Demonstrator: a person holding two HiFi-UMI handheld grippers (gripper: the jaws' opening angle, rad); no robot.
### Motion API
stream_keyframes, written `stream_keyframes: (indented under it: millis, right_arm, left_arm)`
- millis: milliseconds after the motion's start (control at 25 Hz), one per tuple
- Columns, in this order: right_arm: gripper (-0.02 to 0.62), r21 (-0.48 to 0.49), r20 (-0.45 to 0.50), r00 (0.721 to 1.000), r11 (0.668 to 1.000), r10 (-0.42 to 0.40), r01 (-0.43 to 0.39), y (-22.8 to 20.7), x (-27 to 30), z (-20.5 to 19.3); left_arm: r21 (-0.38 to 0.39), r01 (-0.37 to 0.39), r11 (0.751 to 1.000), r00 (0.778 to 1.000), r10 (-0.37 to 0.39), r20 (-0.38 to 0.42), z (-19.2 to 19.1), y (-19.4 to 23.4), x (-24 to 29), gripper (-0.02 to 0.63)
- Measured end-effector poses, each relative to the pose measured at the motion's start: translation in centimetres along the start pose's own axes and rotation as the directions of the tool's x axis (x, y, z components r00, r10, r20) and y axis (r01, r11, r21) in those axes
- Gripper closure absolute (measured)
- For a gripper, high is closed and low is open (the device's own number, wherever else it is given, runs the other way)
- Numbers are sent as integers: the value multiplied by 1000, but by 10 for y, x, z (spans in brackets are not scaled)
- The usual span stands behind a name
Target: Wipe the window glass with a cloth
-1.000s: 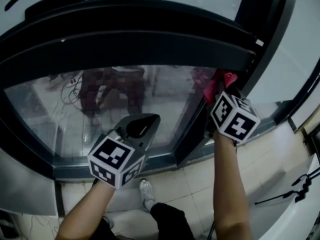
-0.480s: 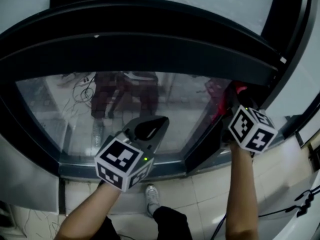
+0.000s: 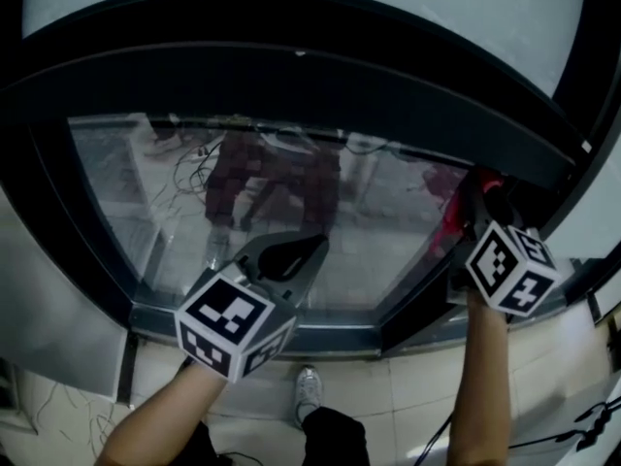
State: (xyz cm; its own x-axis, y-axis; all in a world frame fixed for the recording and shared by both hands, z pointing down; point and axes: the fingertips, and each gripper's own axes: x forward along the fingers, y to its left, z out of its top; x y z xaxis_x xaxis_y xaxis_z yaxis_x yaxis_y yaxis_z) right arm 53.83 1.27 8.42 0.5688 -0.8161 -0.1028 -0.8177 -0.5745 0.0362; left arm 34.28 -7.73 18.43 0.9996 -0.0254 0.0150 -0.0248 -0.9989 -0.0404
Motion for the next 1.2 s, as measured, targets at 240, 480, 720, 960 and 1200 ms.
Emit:
stream_keyframes:
  millis: [240,480,720,960,1200]
  right_arm:
    - [518,-12,11,998,998,57,-57,45,-1,-1]
    - [518,1,22,991,992,128,-128,87,1,-3]
    - [522,15,27,978,978,207,-207,130,3,-4]
    - [522,21,34,957,957,287,-288,181,6,0]
    - [525,19,32,930,930,367,-368,236,8,1]
  left_arm:
    - [1,-58,998,998,58,-4,2,19,-25,600]
    - [12,-115,993,993,115,-34,-3,38,-53,600]
    - [15,-170,985,984,170,-49,-6,58,-82,600]
    - [18,-225,974,973,225,-54,-2,79,-112,600]
    - [16,-284,959,957,284,-58,1,99,-146,600]
